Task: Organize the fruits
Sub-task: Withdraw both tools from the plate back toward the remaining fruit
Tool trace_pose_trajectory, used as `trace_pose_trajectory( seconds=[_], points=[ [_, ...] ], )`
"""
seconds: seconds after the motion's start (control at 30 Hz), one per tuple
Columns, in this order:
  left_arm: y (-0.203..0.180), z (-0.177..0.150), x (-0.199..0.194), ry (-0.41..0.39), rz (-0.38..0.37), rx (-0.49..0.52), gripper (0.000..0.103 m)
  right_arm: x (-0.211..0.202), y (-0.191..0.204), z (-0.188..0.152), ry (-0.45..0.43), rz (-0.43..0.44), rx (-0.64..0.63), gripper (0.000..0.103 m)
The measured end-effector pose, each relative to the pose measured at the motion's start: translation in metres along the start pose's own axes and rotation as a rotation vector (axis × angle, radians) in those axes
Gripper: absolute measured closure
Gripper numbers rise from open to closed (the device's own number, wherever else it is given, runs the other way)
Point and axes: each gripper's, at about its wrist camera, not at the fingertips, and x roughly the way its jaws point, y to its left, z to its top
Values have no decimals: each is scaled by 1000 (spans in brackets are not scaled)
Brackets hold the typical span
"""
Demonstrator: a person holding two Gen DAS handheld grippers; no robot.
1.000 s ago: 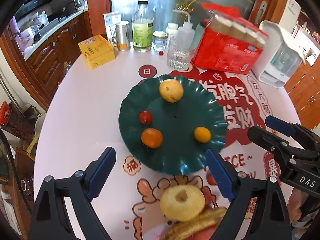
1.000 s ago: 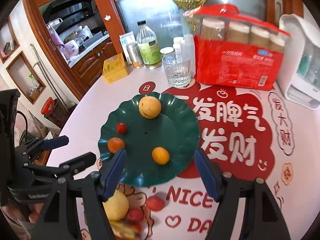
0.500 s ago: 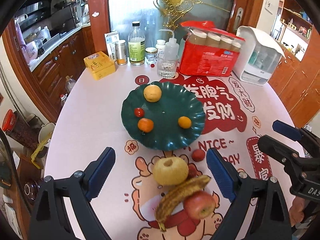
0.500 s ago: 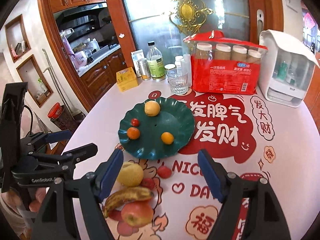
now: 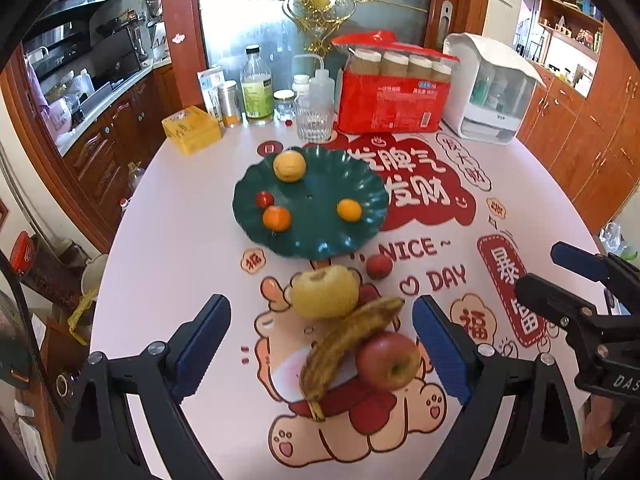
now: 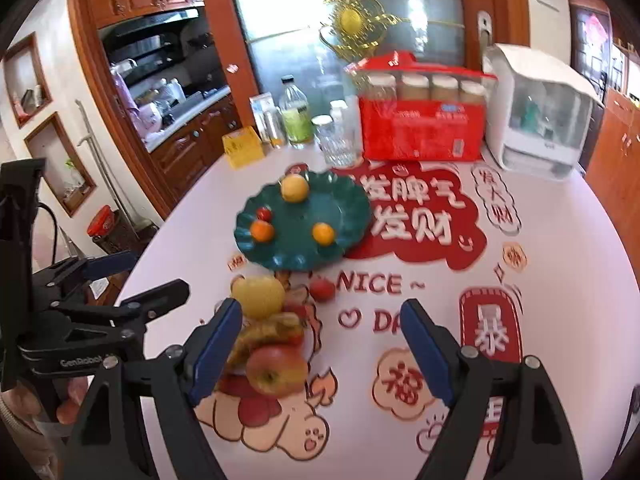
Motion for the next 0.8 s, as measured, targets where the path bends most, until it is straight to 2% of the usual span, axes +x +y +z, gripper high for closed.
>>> trace_pose_trajectory(
  seconds=[0.37,0.8],
  points=[
    [4,-46,31,77,-31,-15,11,14,13,-44,37,-30,-64,21],
    [19,-63,79,145,-72,-52,13,72,34,-86,122,28,-147,21]
  ],
)
